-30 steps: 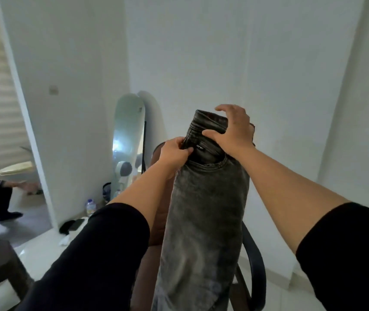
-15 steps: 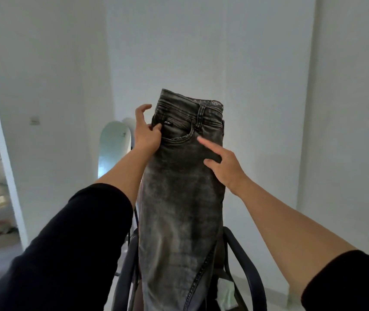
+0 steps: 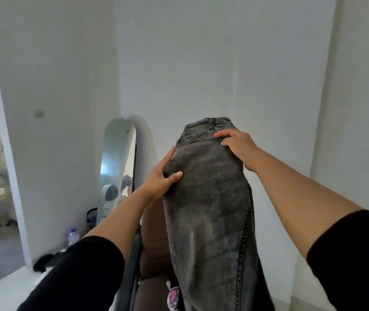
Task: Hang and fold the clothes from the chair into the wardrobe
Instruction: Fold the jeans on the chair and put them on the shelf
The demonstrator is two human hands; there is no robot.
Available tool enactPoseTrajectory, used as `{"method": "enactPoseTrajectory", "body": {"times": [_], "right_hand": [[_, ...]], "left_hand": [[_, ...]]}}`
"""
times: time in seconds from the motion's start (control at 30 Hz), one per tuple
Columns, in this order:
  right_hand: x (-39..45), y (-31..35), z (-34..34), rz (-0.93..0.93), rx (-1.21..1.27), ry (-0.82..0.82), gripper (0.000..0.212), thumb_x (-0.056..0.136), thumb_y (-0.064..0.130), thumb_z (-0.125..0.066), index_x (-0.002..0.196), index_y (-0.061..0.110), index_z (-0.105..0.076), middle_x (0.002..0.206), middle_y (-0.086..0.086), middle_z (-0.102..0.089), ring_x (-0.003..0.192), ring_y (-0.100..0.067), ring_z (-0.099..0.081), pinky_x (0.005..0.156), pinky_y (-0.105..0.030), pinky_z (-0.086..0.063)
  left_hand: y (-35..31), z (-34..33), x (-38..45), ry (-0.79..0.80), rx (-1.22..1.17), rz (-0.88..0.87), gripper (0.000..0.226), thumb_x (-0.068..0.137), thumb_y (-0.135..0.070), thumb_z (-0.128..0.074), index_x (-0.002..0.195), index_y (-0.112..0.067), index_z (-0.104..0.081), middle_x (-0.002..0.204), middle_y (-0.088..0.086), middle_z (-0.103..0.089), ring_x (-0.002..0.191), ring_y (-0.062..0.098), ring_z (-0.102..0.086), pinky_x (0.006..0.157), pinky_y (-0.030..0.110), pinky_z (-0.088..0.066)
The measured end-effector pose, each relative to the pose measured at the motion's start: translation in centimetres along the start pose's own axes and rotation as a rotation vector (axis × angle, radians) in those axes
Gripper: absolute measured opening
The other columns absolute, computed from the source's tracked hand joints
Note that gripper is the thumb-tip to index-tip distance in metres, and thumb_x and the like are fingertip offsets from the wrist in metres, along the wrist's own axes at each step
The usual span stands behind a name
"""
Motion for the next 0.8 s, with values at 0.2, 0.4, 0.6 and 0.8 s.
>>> {"method": "enactPoseTrajectory", "body": {"times": [0.2, 0.4, 0.6, 0.8], "right_hand": [[-1.1, -8.3, -1.2, -0.335, 0.345, 0.316, 0.107, 0.059, 0.081, -0.061, 0.147, 0.043, -0.015, 0.152, 0.002, -0.032, 0.123, -0.024, -0.053, 0.085, -0.043, -0.053], [-5.0, -11.9, -4.2, -0.343, 0.590, 0.466, 0.120, 0.054, 0.068, -0.073, 0.147, 0.048, 0.000, 0.149, 0.000, -0.036, 0.127, -0.028, -0.047, 0.083, -0.050, -0.054], [-4.3, -9.7, -2.8, -0.052, 0.524, 0.131, 0.059, 0.090, -0.007, -0.051, 0.132, 0.034, -0.052, 0.130, 0.003, -0.056, 0.118, -0.018, -0.055, 0.104, -0.038, -0.044], [-2.1, -6.8, -0.6, -0.044, 0.581, -0.141, 0.034, 0.094, 0.000, -0.045, 0.081, 0.019, -0.070, 0.091, -0.002, -0.067, 0.086, -0.019, -0.061, 0.085, -0.029, -0.053]], "left_hand": [[-3.2, 0.6, 2.9, -0.317, -0.139, -0.012, 0.032, 0.096, -0.012, -0.051, 0.112, -0.036, -0.064, 0.113, -0.012, -0.059, 0.112, 0.010, -0.051, 0.104, 0.027, -0.042], [-3.4, 0.8, 5.1, -0.564, -0.010, 0.077, 0.026, 0.094, -0.012, -0.050, 0.100, -0.029, -0.069, 0.099, -0.013, -0.059, 0.102, 0.011, -0.055, 0.102, 0.026, -0.042], [-3.8, 0.4, 7.3, -0.299, 0.157, 0.005, 0.030, 0.094, -0.027, -0.054, 0.122, -0.034, -0.055, 0.125, -0.004, -0.057, 0.120, 0.018, -0.051, 0.107, 0.034, -0.039], [-0.5, -0.2, 5.1, 0.022, 0.201, 0.111, 0.079, 0.083, -0.046, -0.065, 0.147, -0.038, -0.019, 0.151, 0.000, -0.031, 0.136, 0.022, -0.034, 0.110, 0.035, -0.031]]}}
Point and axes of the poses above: each hand's wrist, its own x-axis towards the middle knuckle, its own z-axis out of the back of the hand, y = z × x, the point moved 9 cm from there along x, towards the middle knuckle
